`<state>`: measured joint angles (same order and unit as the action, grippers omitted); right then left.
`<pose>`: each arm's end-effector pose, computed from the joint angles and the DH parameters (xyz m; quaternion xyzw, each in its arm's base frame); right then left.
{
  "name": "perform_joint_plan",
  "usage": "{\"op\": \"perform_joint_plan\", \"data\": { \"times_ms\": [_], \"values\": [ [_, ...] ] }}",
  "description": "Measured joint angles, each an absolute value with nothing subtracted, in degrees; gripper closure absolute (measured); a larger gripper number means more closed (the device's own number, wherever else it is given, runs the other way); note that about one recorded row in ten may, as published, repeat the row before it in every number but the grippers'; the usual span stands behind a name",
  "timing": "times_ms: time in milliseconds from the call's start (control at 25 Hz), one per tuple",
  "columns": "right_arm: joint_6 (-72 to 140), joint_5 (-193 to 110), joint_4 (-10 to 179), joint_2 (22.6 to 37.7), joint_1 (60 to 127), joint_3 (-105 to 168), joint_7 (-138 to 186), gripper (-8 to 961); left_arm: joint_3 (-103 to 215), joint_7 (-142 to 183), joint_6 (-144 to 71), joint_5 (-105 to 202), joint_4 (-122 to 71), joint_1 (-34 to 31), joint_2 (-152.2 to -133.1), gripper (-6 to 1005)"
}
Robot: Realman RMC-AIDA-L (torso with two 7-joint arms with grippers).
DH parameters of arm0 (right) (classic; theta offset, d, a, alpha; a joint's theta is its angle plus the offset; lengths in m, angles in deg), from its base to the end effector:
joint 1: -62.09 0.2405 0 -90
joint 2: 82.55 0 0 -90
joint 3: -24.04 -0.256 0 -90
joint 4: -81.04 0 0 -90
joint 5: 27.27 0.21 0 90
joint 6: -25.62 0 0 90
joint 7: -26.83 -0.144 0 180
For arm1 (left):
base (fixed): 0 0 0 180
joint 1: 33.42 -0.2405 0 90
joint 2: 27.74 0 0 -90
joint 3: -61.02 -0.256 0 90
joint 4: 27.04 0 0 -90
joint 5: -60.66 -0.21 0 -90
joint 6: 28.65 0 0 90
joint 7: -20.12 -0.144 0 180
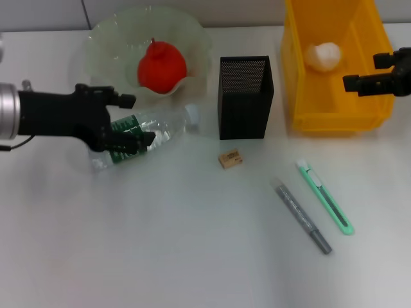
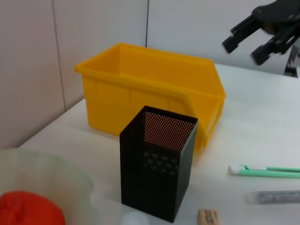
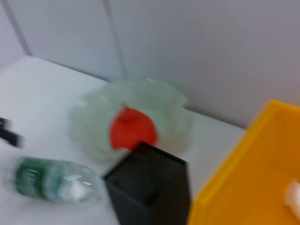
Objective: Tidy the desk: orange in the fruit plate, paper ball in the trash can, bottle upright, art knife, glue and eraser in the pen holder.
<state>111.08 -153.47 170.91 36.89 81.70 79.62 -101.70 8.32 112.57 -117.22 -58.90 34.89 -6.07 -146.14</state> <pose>0.2104 0.3382 0.0984 -0.9041 0.3118 0.0843 0.2799 -0.2336 0.3451 0.0362 -0.9722 -0.1460 -0.1058 0.1493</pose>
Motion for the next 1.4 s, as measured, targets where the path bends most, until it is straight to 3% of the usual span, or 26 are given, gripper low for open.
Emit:
{"op": "perform_joint_plan", "data": {
  "times_ms": [360,1400],
  "values": [
    [122.2,-139.3,165.6,36.96,74.5,72.0,-84.1,122,-6.4,120.4,-108.0,-65.4,39.2,-0.8,-146.39,144],
    [125.9,-138.5,160.0,36.61,75.0,68.8,-80.6,121,-31.9,132.9,-86.5,-75.5,36.1,3.4,-146.83,149]
  ]
}}
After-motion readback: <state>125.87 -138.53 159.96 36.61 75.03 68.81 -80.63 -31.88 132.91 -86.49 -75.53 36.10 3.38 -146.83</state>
